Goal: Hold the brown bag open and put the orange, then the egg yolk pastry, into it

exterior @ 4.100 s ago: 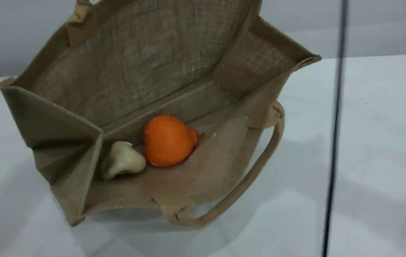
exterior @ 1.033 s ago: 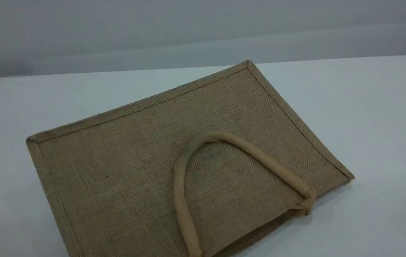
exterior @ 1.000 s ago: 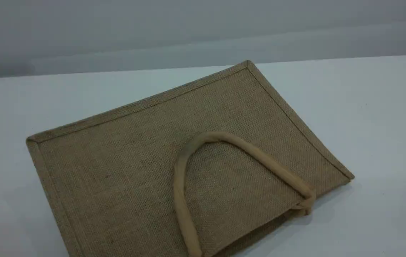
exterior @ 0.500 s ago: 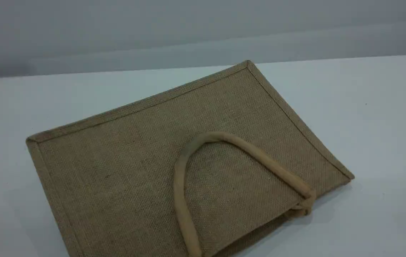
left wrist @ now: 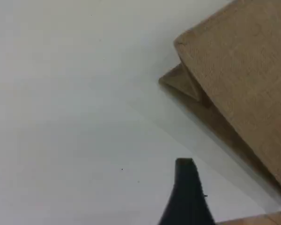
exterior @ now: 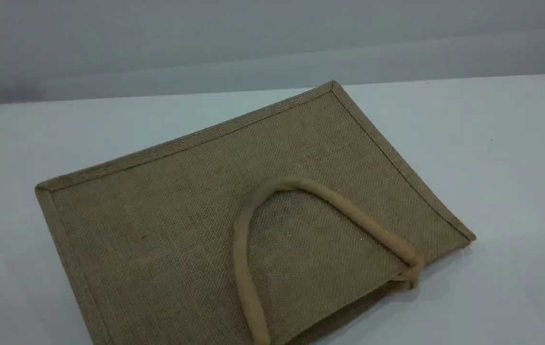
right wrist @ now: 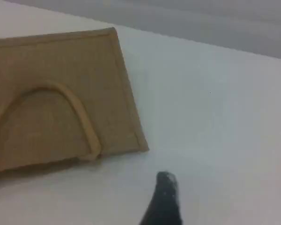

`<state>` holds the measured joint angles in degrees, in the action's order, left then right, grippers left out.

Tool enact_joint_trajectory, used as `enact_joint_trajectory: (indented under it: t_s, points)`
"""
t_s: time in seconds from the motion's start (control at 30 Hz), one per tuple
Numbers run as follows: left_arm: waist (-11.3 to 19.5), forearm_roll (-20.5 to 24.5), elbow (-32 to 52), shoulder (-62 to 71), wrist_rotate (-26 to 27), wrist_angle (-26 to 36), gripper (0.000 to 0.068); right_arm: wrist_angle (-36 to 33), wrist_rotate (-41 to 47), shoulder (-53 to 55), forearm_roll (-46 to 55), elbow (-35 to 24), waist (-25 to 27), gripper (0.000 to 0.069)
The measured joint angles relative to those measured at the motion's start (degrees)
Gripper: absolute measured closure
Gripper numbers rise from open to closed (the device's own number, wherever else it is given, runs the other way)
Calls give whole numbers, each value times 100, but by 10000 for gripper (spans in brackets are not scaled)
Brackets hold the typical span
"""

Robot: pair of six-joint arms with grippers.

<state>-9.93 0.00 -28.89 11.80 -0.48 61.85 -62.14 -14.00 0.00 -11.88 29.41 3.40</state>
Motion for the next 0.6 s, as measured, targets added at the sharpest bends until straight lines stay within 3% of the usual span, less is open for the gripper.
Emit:
enact_joint_trajectory:
  t_s: [0.47,0.6]
  points:
    - [15,0,0,-234,0,-6,214,0,0,0,0,0,0,141]
    - [348,0,0,-734,0,0,214,0,0,0,-2,0,0,141]
